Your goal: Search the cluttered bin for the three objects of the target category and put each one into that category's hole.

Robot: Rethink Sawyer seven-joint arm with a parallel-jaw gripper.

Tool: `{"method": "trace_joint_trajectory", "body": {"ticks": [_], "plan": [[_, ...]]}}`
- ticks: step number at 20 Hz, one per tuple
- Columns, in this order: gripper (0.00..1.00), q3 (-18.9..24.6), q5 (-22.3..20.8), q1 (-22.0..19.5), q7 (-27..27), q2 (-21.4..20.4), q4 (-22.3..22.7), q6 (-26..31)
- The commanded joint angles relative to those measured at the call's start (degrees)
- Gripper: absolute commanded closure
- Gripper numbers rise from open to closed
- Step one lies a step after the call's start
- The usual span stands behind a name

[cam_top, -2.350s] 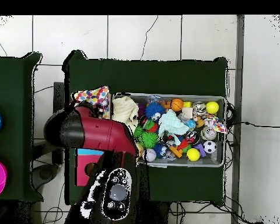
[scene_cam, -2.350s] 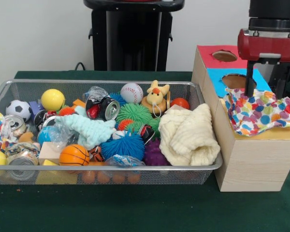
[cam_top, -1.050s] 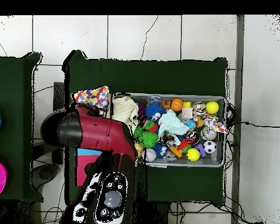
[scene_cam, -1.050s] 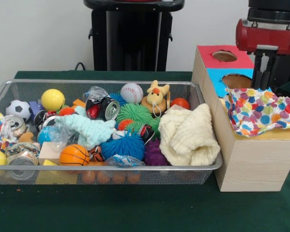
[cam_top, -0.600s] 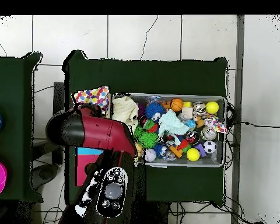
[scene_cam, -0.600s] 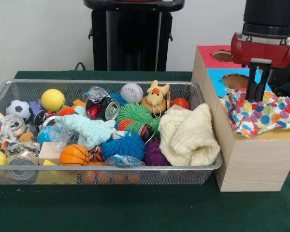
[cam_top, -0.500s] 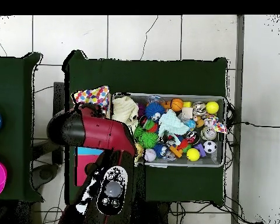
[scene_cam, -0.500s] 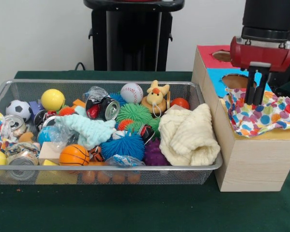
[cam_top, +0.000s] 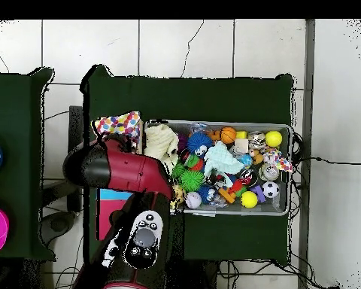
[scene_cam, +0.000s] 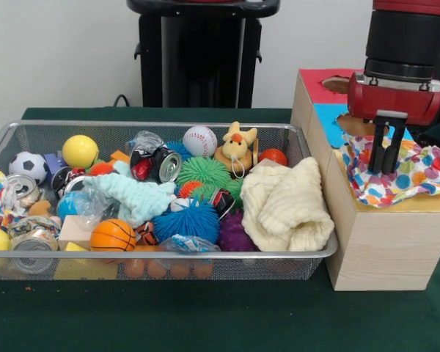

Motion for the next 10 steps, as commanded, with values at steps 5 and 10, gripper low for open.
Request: {"method": "trace_joint_trajectory", "body": {"ticks": [5, 10], "plan": [[1.0, 3.2, 3.9, 0.3, 15.1, 1.7, 1.8, 3.3], [1.0, 3.7, 4.5, 0.1, 14.5, 1.3, 1.7, 3.5]]}}
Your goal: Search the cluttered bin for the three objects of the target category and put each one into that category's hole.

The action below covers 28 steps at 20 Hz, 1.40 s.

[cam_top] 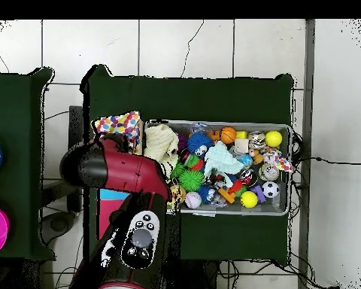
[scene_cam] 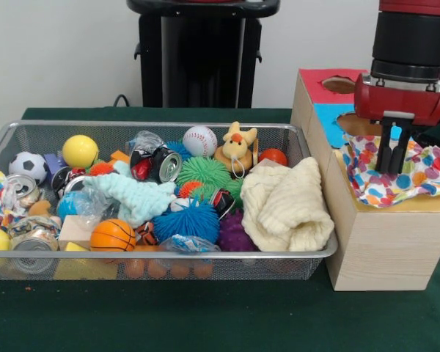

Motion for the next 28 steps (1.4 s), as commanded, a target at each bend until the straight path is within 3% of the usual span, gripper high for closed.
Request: {"method": "trace_joint_trajectory", "body": {"ticks": [1, 15, 28], "plan": [[1.0, 3.8, 3.0, -0.6, 14.3, 1.2, 1.8, 3.4], [1.0, 5.9, 2.6, -0.5, 13.7, 6.1, 2.8, -1.5], [1.0, 8.7, 2.7, -2.1, 12.7, 7.4, 3.3, -4.3]]}}
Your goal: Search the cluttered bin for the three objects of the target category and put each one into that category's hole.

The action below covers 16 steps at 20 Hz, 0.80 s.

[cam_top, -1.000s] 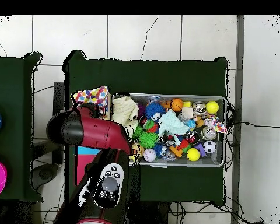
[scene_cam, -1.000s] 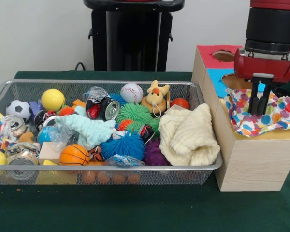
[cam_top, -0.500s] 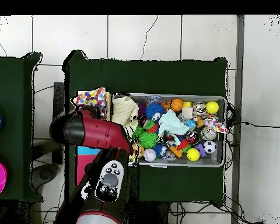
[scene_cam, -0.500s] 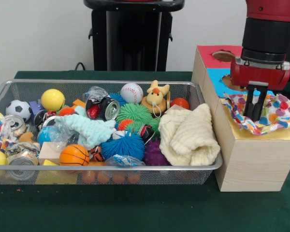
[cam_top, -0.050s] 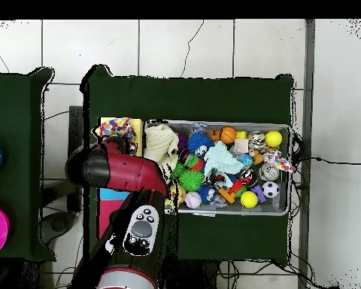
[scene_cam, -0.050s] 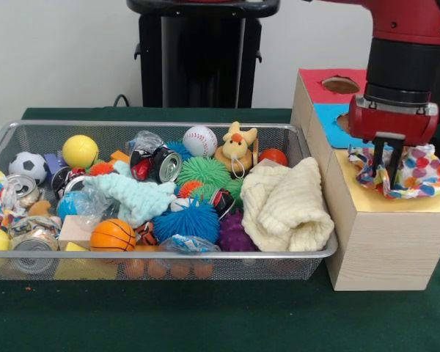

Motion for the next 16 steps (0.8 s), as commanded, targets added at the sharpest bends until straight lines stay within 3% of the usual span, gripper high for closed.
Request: {"method": "trace_joint_trajectory", "body": {"ticks": [1, 10, 16], "plan": [[1.0, 8.5, 1.8, -2.5, 12.5, 4.2, 3.3, -2.8], [1.0, 11.6, -0.9, -5.0, 10.4, 7.3, 1.5, -9.3], [1.0, 8.5, -0.6, -4.0, 8.8, 10.0, -1.7, -7.2]]}}
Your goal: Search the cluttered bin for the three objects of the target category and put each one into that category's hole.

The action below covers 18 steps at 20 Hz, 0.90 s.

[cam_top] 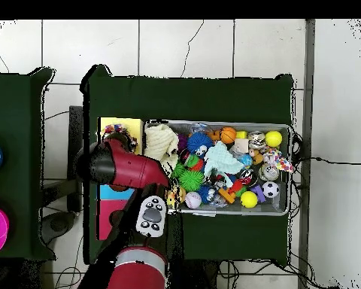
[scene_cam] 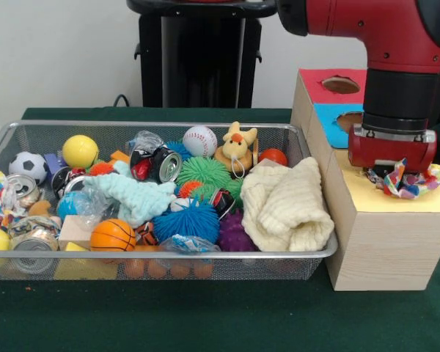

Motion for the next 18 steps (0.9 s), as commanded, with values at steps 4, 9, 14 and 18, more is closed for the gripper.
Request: {"method": "trace_joint_trajectory", "body": {"ticks": [4, 9, 14, 18], "plan": [[1.0, -2.8, 0.5, 1.6, 9.6, 9.0, -4.6, 3.3], [1.0, -10.4, 2.5, 5.9, 13.4, 9.0, -6.0, 10.8], [1.0, -14.8, 2.6, 8.3, 15.7, 7.9, -7.8, 20.7], [1.0, -14.7, 2.3, 8.1, 15.9, 6.4, -8.0, 24.5]]}}
